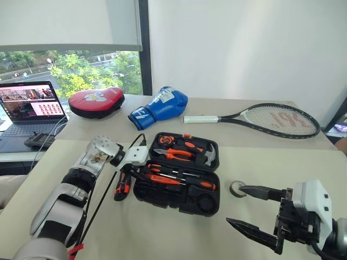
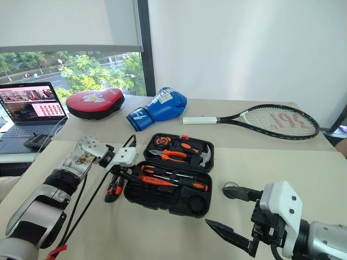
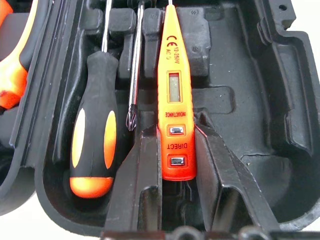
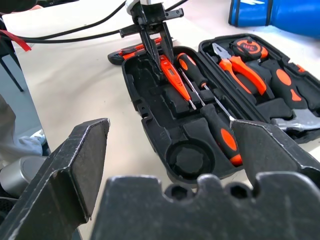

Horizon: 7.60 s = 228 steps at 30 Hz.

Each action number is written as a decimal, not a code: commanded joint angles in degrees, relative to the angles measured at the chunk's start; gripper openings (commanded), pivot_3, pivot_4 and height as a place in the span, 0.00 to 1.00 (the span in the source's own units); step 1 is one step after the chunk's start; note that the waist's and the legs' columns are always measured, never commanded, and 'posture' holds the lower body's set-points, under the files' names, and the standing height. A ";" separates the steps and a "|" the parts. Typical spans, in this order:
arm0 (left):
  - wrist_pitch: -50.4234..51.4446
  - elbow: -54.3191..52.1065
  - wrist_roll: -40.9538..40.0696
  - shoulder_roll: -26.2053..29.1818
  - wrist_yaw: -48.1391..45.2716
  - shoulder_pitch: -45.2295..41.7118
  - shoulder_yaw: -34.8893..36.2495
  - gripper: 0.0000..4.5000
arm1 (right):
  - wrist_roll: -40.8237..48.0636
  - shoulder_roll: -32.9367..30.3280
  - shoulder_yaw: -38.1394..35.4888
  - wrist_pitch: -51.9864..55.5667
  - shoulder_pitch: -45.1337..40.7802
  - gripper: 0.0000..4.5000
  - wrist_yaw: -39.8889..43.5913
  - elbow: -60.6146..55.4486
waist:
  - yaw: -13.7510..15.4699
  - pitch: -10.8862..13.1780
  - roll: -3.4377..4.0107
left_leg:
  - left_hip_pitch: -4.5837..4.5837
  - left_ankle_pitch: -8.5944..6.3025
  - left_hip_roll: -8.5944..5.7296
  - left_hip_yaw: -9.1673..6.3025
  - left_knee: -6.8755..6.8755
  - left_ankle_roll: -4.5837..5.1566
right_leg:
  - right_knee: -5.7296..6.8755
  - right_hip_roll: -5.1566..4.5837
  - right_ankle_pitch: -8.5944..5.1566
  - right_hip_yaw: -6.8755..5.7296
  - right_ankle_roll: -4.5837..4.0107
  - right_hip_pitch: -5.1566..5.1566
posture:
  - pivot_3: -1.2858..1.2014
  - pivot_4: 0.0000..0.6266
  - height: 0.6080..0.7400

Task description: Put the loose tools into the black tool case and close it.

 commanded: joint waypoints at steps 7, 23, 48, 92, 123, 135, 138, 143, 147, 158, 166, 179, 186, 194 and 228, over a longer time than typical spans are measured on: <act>2.19 -1.98 1.26 1.74 0.22 0.93 1.24 0.11 | 0.76 -1.09 -0.26 -1.71 -1.08 1.00 0.23 -0.14 | 0.02 0.00 0.00 | 0.00 0.00 0.00 0.00 0.02 0.00 | 0.00 0.00 0.00 0.00 0.00 0.00 | 0.52 0.24 1.00; 16.64 -11.34 -8.51 2.96 2.16 3.81 10.67 0.31 | 0.51 -1.01 0.02 -1.77 -0.91 1.00 0.25 -0.21 | -0.14 0.00 0.00 | -0.01 0.00 0.01 -0.01 0.09 0.00 | 0.02 0.01 0.01 0.00 0.02 0.03 | 0.52 0.24 1.00; 30.33 -39.65 -5.22 -5.99 35.21 32.51 7.83 0.02 | -0.13 -1.24 2.52 -1.66 -3.21 1.00 -1.39 -0.05 | 0.36 -0.12 0.17 | 0.52 -0.03 0.02 -0.25 0.06 0.00 | -0.09 -0.40 -0.07 0.01 -0.12 0.67 | 0.52 0.24 1.00; 75.32 -65.02 -38.71 -6.42 69.51 32.80 38.69 0.99 | -0.96 -1.70 10.47 -3.57 -11.74 1.00 1.20 7.05 | 0.58 -0.30 -0.02 | 0.42 0.12 -0.06 -0.54 -0.31 -0.28 | -0.14 -0.86 -0.23 0.00 -0.24 0.57 | 0.52 0.24 1.00; 37.10 -46.58 -9.04 0.61 49.02 38.69 7.81 0.01 | -0.16 -1.14 5.45 -3.25 -5.21 1.00 -3.70 1.06 | 0.33 -0.58 0.47 | 0.66 0.08 -0.03 -0.48 -0.44 -0.17 | -0.20 -0.94 -0.40 -0.03 -0.50 0.72 | 0.52 0.24 1.00; 60.38 -57.96 -40.72 -7.45 59.21 37.23 37.61 0.12 | -1.67 -1.65 9.72 -4.17 -9.08 1.00 -1.30 4.47 | -0.05 -0.23 0.02 | 0.43 0.14 0.08 -0.56 -0.47 -0.27 | -0.10 -0.80 -0.26 -0.09 -0.09 0.45 | 0.52 0.24 1.00; 67.78 -60.42 -45.03 -7.15 66.65 36.21 43.84 0.36 | -2.24 -1.59 11.12 -4.56 -10.71 1.00 -0.06 5.85 | 0.02 -0.10 -0.11 | 0.39 0.18 0.06 -0.64 -0.47 -0.33 | -0.10 -0.65 -0.27 -0.14 -0.10 0.48 | 0.52 0.24 1.00; 75.27 -65.82 -42.04 -5.70 76.63 38.07 44.02 0.73 | -3.50 -1.58 13.84 -5.11 -13.87 1.00 2.20 8.58 | 0.07 -0.07 -0.11 | 0.44 0.11 -0.08 -0.59 -0.48 -0.24 | -0.16 -0.46 -0.29 -0.12 -0.04 0.60 | 0.52 0.24 1.00; 77.31 -69.13 -40.06 -5.07 78.50 41.07 38.99 0.98 | -4.15 -1.87 15.23 -5.11 -15.70 1.00 3.61 9.80 | 0.30 -0.03 -0.16 | 0.42 0.11 -0.10 -0.58 -0.47 -0.26 | -0.18 -0.51 -0.29 -0.10 -0.04 0.59 | 0.52 0.24 1.00; 78.12 -69.70 -31.49 -8.62 86.72 44.49 33.97 0.98 | -2.69 -3.46 12.42 -3.84 -15.60 1.00 4.85 9.55 | 0.28 0.00 -0.07 | 0.48 0.12 -0.04 -0.60 -0.50 -0.38 | -0.14 -0.86 -0.31 -0.06 -0.21 0.55 | 0.52 0.24 1.00; 73.79 -68.80 -29.16 -10.04 84.45 45.03 33.00 0.39 | -2.55 -3.47 11.56 -3.89 -14.29 1.00 3.90 8.74 | 0.42 0.01 -0.02 | 0.46 0.12 -0.01 -0.60 -0.52 -0.39 | -0.14 -0.93 -0.41 -0.10 -0.47 0.52 | 0.52 0.24 1.00; 44.68 -54.22 -31.75 7.86 30.25 31.01 22.81 0.39 | -3.28 -2.61 11.93 -4.51 -13.10 1.00 2.72 8.61 | 0.38 0.10 0.14 | 0.14 0.18 -0.08 -0.44 -0.51 -0.47 | -0.11 -0.57 -0.50 -0.31 -0.73 0.13 | 0.52 0.24 1.00; 11.34 -28.01 -14.35 9.08 4.03 15.51 6.37 0.39 | -1.89 -2.12 7.25 -3.67 -8.08 1.00 1.55 5.48 | 0.37 0.17 0.17 | 0.09 0.06 -0.06 -0.14 -0.45 -0.23 | -0.20 -0.14 -0.50 -0.20 -0.74 0.08 | 0.52 0.24 1.00; -4.58 -12.88 -11.23 4.65 -1.87 6.17 -1.72 0.39 | -0.35 -0.97 0.45 -3.74 1.04 1.00 1.54 1.51 | 0.10 0.21 0.09 | -0.17 -0.06 -0.07 -0.14 -0.21 -0.01 | -0.19 -0.16 -0.17 -0.16 -0.15 -0.03 | 0.52 0.24 1.00; 38.30 -38.47 -27.93 -1.10 25.82 22.61 11.22 0.01 | -0.64 -1.11 -2.55 -4.06 2.54 1.00 2.51 1.53 | -0.63 0.28 -0.03 | 0.29 -0.14 0.00 -0.25 0.12 0.06 | -0.08 -0.13 -0.17 0.03 0.21 0.52 | 0.52 0.24 1.00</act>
